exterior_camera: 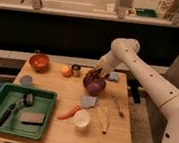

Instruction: Place grapes in purple bowl

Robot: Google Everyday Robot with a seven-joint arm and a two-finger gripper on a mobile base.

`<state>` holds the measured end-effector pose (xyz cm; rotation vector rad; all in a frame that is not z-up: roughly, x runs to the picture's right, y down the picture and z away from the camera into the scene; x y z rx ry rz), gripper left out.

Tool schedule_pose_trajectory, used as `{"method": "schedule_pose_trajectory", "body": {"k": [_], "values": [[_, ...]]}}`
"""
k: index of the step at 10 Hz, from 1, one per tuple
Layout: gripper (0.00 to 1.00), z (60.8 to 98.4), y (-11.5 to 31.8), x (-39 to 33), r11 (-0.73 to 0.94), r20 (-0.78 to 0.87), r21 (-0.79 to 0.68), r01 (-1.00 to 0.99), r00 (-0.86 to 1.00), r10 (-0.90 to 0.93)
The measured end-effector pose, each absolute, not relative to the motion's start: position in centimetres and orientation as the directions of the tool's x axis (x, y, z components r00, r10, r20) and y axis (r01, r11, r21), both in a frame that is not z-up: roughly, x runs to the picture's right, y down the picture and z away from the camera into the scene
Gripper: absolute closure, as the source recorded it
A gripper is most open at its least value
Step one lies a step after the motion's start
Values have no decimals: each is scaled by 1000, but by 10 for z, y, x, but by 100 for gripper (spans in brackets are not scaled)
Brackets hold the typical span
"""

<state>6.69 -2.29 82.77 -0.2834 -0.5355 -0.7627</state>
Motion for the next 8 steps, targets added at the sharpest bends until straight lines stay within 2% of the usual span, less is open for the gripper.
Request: {"method": "schedule_pose_trajectory", "body": {"k": [5, 7, 8], "values": [[91, 829, -19, 68, 699, 555, -53, 713, 603, -573], [79, 830, -19, 68, 701, 554, -54, 711, 605, -572], [78, 830, -19, 69, 701, 554, -54, 711, 605, -571]]}}
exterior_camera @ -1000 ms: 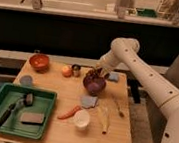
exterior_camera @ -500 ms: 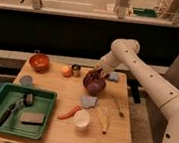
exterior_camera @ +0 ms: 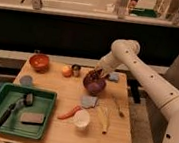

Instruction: Place grapes in purple bowl

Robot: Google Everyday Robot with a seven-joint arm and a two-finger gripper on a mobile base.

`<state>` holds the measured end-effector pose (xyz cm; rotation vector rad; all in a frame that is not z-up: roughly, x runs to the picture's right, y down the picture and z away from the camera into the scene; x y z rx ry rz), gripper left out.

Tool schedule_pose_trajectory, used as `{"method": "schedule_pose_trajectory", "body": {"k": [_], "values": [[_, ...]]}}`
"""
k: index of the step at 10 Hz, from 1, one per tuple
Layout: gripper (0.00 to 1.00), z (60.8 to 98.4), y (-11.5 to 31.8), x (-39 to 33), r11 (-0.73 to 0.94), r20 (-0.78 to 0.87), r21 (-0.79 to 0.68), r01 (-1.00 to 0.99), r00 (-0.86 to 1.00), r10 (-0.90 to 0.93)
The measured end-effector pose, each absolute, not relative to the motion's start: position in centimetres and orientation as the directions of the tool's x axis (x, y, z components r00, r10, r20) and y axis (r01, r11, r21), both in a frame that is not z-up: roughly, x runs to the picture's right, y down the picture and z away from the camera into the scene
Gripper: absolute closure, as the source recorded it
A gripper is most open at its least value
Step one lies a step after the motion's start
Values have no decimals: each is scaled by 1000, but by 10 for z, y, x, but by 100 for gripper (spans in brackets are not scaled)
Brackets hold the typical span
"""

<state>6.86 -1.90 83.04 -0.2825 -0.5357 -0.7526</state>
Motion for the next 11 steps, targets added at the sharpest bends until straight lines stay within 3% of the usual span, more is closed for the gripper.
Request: {"method": "schedule_pose_trajectory", "body": {"k": [11], "values": [[78, 834, -18, 70, 708, 554, -55, 704, 612, -565]]}}
